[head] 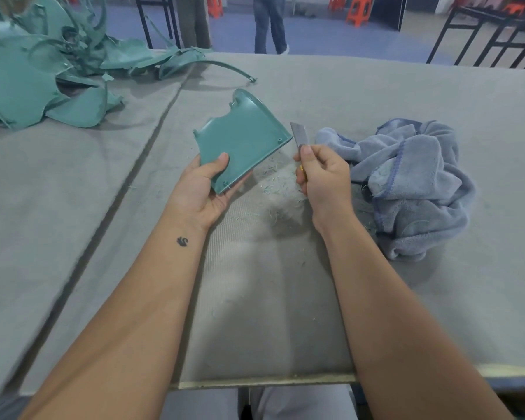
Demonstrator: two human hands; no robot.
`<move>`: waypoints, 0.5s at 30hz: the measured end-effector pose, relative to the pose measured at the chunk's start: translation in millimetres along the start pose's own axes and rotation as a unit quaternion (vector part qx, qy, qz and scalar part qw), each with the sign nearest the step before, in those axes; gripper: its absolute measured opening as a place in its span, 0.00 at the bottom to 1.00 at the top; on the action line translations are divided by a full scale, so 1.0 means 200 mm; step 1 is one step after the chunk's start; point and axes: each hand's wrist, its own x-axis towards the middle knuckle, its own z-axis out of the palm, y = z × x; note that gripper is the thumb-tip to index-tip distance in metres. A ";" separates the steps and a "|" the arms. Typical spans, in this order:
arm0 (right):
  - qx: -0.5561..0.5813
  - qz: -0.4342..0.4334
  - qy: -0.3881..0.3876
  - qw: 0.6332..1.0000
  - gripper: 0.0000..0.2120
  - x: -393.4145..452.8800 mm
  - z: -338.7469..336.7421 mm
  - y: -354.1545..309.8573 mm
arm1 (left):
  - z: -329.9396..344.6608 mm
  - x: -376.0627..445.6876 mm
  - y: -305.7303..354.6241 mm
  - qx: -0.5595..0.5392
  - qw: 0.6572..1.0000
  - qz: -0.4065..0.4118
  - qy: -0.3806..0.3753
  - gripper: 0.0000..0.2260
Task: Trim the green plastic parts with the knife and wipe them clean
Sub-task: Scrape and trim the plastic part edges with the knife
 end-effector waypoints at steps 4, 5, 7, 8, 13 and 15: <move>-0.013 -0.002 -0.004 1.000 0.12 0.00 0.00 0.01 | 0.00 0.00 0.00 -0.006 1.000 -0.004 0.001 0.09; -0.015 -0.003 -0.004 1.000 0.13 0.01 0.00 0.01 | 0.00 0.00 0.00 -0.007 1.000 -0.004 0.000 0.09; -0.018 -0.006 -0.007 1.000 0.13 0.01 0.00 0.02 | 0.00 0.00 0.00 -0.010 1.000 -0.005 -0.003 0.09; -0.024 -0.010 -0.013 1.000 0.13 0.00 0.00 0.02 | 0.00 0.00 0.00 -0.012 1.000 -0.004 -0.004 0.09; -0.065 -0.035 -0.067 0.995 0.14 -0.01 0.01 0.03 | 0.01 0.00 -0.01 -0.011 1.000 0.000 0.001 0.09; -0.038 -0.029 -0.054 0.997 0.13 -0.01 0.01 0.02 | 0.00 0.01 -0.01 -0.009 1.000 -0.007 0.003 0.09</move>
